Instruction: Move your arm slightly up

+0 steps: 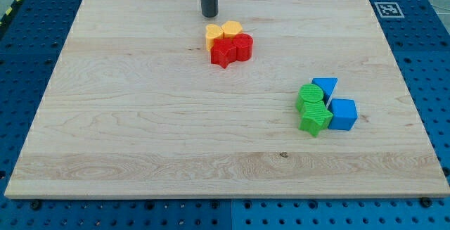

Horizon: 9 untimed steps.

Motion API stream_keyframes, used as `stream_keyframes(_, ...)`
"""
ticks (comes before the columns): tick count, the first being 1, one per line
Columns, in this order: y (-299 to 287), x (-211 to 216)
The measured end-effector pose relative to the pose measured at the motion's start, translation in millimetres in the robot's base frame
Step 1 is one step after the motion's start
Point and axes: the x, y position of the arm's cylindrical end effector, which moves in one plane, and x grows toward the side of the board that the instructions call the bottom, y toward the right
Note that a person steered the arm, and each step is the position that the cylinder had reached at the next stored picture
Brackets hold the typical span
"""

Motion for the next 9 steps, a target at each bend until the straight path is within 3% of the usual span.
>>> stream_keyframes(9, 0.0, -9.5)
